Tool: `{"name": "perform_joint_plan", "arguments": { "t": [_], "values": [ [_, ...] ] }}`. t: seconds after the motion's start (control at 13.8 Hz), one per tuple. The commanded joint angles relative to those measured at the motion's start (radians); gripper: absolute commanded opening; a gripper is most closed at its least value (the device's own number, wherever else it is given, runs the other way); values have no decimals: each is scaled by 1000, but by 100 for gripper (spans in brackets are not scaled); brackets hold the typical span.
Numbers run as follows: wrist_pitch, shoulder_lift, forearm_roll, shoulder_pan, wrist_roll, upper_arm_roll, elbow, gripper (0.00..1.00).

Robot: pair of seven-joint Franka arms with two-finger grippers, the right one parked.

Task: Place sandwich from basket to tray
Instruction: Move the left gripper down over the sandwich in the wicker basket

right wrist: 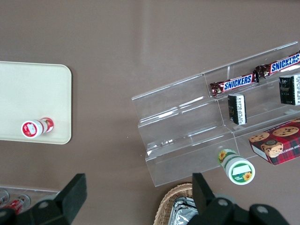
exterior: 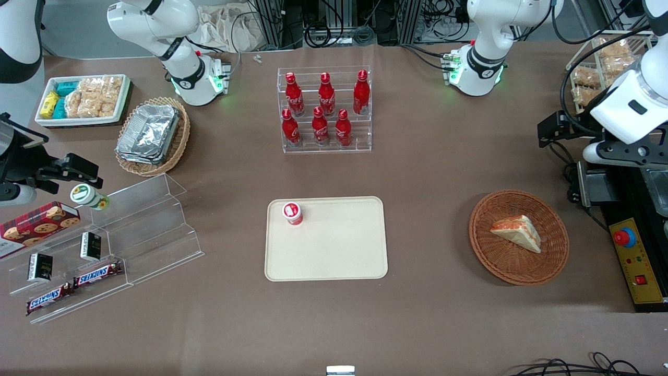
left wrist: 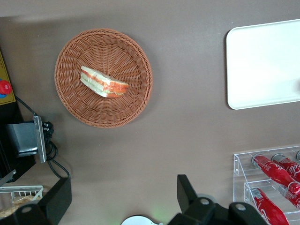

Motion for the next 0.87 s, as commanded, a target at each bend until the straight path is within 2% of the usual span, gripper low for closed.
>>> {"name": "perform_joint_plan", "arguments": {
  "t": [0.0, 0.14, 0.29, 0.43, 0.58, 0.8],
  "values": [
    [15, -7, -18, 25, 6, 10, -30, 100],
    [74, 14, -17, 50, -41, 11, -84, 100],
    [148, 60, -3, 74, -209, 10, -131, 100],
    [248, 106, 2, 92, -303, 11, -194, 100],
    [324, 160, 11, 110, -522, 11, -260, 100],
    [536, 212, 20, 117, -784, 16, -389, 100]
  ]
}}
